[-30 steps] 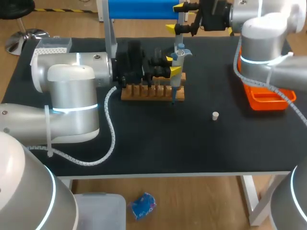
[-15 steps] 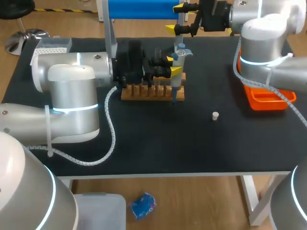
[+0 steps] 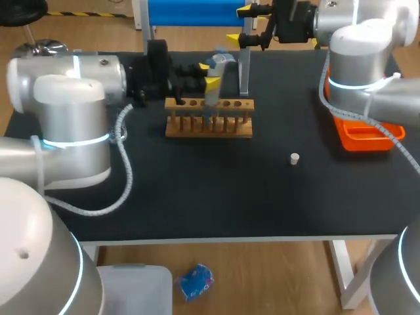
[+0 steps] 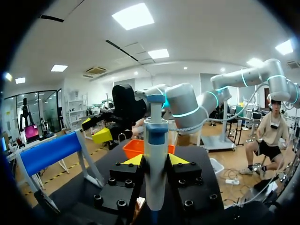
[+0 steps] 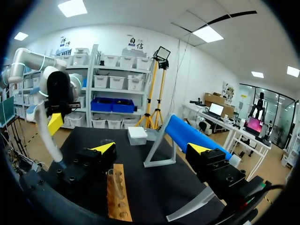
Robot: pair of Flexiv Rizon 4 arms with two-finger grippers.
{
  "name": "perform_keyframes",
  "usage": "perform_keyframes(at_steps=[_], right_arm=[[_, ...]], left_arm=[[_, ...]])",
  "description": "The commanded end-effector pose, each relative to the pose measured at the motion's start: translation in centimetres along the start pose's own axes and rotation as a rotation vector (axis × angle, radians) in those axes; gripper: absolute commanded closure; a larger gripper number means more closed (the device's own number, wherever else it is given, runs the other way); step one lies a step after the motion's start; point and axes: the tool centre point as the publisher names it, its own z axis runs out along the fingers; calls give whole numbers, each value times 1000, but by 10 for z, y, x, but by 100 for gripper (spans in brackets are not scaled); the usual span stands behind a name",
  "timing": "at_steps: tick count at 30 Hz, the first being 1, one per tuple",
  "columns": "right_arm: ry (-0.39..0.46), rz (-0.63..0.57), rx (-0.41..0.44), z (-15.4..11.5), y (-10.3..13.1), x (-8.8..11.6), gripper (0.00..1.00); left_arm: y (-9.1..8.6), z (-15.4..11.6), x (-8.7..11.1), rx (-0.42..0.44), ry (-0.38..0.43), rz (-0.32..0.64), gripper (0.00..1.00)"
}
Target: Invert the test tube, pick up the pipette, mount the tip to pipette, aspirate from beaker and dispense into the tube, eject the tip, return the pipette, and cap with the stopper.
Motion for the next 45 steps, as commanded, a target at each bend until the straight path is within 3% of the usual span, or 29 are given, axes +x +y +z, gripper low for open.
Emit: perform_keyframes(at_steps=[1, 12, 31, 37, 45], right_arm=[[1, 0, 1, 0, 0, 0, 0], [1, 0, 1, 0, 0, 0, 0], [1, 0, 1, 0, 0, 0, 0], [1, 0, 1, 0, 0, 0, 0], [1, 0, 1, 0, 0, 0, 0]], left_arm=[[-3, -62, -12, -30, -6, -10, 100], [11, -125, -61, -29, -160, -60, 100], [11, -125, -61, -29, -160, -60, 100], [11, -117, -117, -23, -271, -85, 100], [25, -100, -178, -74, -346, -146, 100]])
